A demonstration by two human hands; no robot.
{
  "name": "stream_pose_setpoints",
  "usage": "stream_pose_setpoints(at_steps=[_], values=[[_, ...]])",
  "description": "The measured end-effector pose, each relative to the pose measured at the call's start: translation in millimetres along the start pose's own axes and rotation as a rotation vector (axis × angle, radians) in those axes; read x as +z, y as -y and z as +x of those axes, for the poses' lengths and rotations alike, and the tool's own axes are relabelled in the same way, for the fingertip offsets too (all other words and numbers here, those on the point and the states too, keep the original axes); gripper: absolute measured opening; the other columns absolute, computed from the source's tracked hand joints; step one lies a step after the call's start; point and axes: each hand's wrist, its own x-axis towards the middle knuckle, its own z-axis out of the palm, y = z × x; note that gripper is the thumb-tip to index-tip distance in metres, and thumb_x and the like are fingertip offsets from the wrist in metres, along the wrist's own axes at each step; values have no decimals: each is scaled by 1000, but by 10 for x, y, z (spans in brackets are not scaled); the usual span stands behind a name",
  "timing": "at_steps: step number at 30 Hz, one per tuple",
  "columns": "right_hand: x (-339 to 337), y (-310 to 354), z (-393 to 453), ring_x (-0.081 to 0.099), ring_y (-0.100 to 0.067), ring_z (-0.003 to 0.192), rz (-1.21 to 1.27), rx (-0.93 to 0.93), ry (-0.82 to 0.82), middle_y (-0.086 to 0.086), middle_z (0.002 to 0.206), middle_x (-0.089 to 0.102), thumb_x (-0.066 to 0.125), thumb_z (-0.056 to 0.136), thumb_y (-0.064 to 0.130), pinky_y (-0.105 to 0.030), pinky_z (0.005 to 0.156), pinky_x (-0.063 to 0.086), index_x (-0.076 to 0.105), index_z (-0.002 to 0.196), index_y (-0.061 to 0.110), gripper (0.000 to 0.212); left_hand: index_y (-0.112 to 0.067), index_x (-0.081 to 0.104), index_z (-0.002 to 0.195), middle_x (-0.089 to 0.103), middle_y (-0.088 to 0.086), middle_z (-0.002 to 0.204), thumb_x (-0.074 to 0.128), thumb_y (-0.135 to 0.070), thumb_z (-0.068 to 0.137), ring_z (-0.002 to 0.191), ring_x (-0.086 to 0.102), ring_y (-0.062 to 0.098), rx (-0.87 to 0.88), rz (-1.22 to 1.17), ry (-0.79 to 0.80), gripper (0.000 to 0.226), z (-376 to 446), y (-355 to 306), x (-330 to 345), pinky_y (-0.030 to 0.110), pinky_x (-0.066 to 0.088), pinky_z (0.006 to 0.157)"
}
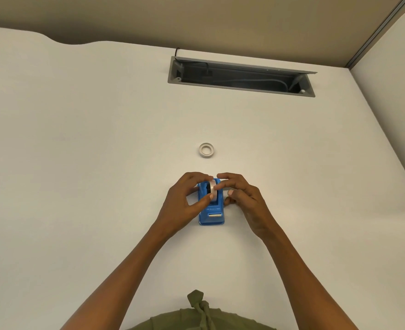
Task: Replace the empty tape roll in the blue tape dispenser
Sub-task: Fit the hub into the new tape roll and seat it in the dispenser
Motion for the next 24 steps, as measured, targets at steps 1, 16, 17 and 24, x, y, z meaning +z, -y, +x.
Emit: stream_pose_setpoints(at_steps=[1, 16, 17, 24], values=[[2, 0, -7, 57, -13, 111, -16, -4, -3, 5, 123, 57, 40, 82, 10, -25, 75, 54, 72, 93, 26, 37, -46, 52, 106, 55, -19, 111, 66, -28, 83, 105, 54, -2, 0, 4, 2, 33, 2, 3, 2, 9, 45, 87], [59, 26, 44, 55, 10, 99, -129, -10, -43, 0, 118, 56, 51, 89, 14, -9, 70, 50, 61, 114, 16, 27, -38, 48, 118, 53, -20, 116, 68, -26, 81, 108, 51, -8, -29, -12, -4, 44, 0, 38, 10, 6, 42, 86], [56, 23, 46, 55, 6, 101, -133, -4, -42, 0, 119, 56, 53, 90, 12, -11, 71, 51, 62, 114, 16, 26, -37, 49, 118, 53, -21, 115, 68, -26, 81, 108, 51, -8, -27, -16, -3, 43, 1, 37, 10, 5, 42, 86], [107, 101, 77, 56, 7, 93, -124, 26, -65, 7, 111, 63, 68, 83, 19, -10, 70, 50, 64, 99, 31, 20, -39, 49, 115, 54, -17, 112, 68, -26, 81, 105, 50, -12, -17, -2, -9, 41, 1, 26, 13, 3, 41, 84]])
